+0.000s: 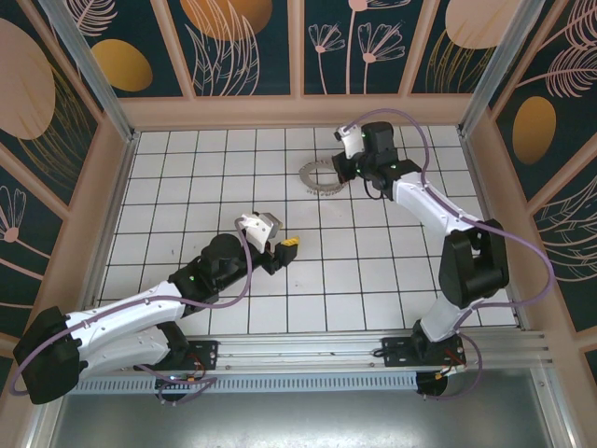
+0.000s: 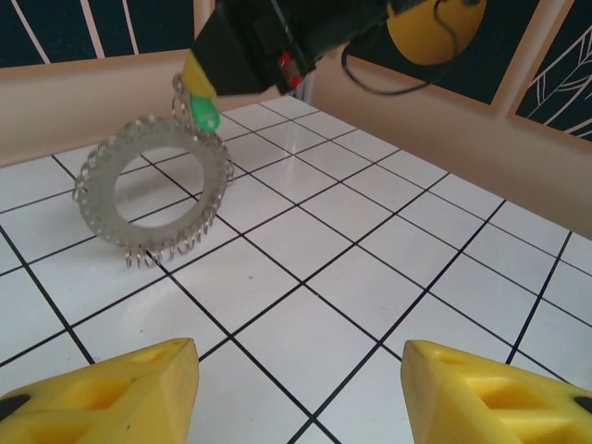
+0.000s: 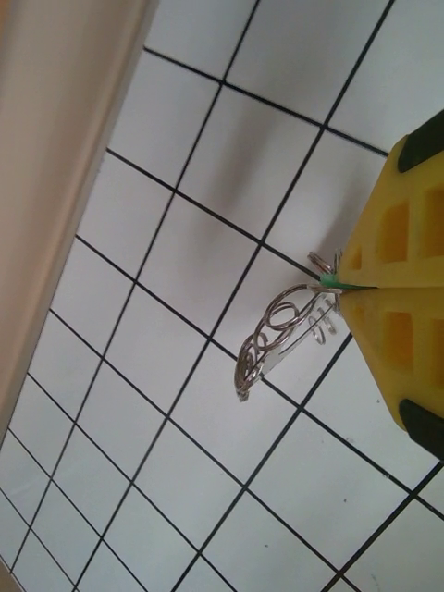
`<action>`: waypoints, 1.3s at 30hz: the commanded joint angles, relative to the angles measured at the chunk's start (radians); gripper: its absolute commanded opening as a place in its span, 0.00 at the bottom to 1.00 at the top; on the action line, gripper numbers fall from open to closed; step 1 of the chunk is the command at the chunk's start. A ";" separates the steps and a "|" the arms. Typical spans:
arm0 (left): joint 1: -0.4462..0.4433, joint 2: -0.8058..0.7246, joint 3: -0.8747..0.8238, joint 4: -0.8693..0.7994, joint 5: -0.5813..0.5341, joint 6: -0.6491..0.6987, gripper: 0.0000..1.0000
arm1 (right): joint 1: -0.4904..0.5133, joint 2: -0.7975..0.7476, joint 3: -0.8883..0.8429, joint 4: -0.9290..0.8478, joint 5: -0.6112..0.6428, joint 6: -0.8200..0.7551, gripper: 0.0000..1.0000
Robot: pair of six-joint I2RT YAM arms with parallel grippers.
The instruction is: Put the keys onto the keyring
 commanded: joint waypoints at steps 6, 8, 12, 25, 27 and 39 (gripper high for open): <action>0.003 -0.016 -0.011 0.071 0.009 -0.013 0.61 | 0.016 -0.089 -0.297 0.217 -0.127 0.160 0.00; 0.004 0.005 -0.005 0.083 0.019 -0.015 0.61 | 0.032 -0.135 -0.386 0.257 -0.122 0.198 0.00; 0.004 0.055 0.004 0.117 0.043 -0.028 0.61 | 0.077 -0.221 -0.550 0.342 -0.104 0.283 0.00; 0.004 0.088 0.065 0.069 0.067 -0.055 0.63 | 0.156 -0.299 -0.856 0.603 -0.046 0.480 0.17; 0.004 0.089 0.072 0.060 0.066 -0.062 0.63 | 0.174 -0.295 -0.885 0.640 -0.043 0.495 0.20; 0.026 0.131 0.167 -0.095 -0.190 -0.089 0.98 | 0.267 -0.564 -0.797 0.385 0.139 0.366 0.54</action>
